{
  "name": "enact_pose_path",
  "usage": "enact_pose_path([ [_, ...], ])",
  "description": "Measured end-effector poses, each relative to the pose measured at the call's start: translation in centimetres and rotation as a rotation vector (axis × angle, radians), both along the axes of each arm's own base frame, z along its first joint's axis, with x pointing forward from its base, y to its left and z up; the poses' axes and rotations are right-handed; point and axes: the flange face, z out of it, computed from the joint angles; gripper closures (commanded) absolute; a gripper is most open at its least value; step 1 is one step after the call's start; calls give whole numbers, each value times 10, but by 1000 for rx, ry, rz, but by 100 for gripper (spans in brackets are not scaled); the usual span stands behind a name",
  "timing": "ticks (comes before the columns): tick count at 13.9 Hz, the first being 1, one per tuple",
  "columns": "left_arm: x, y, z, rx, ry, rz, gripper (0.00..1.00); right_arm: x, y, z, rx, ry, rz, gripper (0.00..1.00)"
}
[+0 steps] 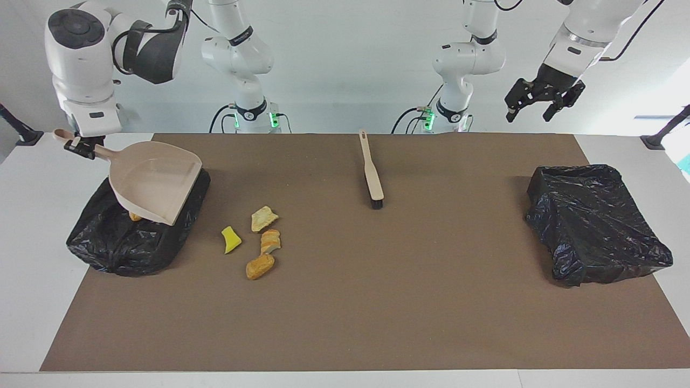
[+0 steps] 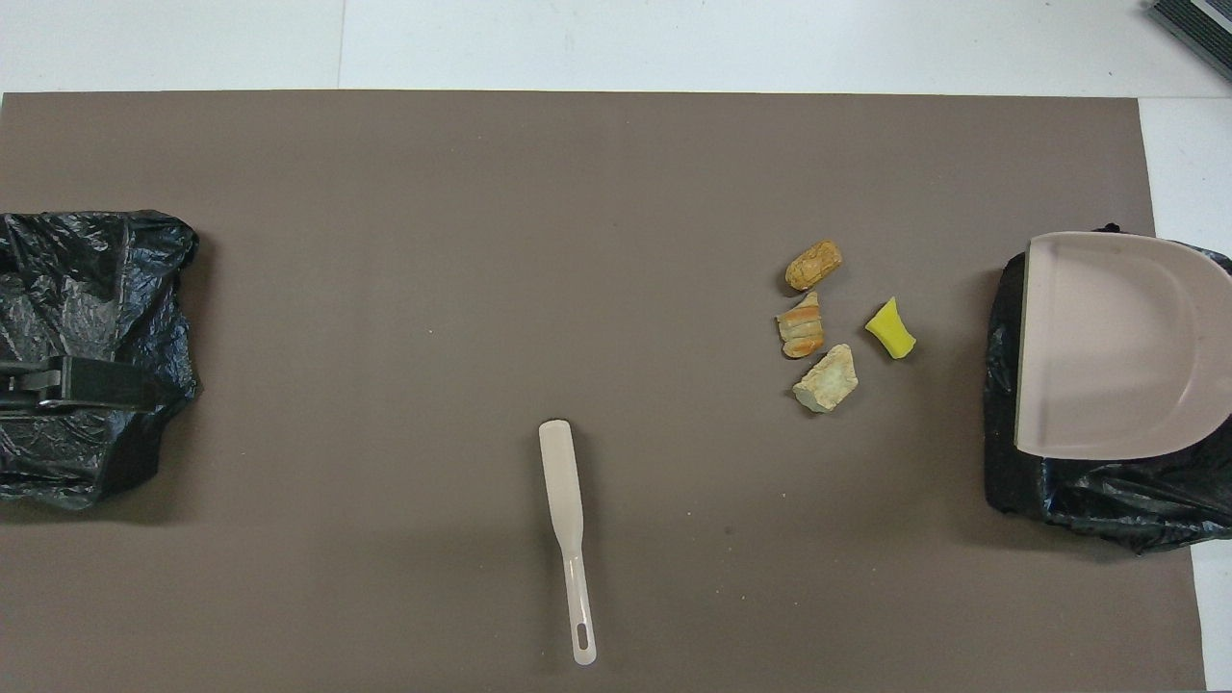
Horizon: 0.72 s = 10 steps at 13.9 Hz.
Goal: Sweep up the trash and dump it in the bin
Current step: 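Tip the dustpan over the trash bag with the right gripper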
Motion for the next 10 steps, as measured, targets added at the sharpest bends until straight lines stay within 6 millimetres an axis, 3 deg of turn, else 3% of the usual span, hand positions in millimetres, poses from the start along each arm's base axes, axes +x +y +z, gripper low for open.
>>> enact_pose_path([
  [2,7,0,-4,0,6,-8,0,-3,8,-3,26,-35,-139,100],
  [10,11,0,-1,-1,-1,-32,0,-7,82,-18,155,-197,-816,100],
])
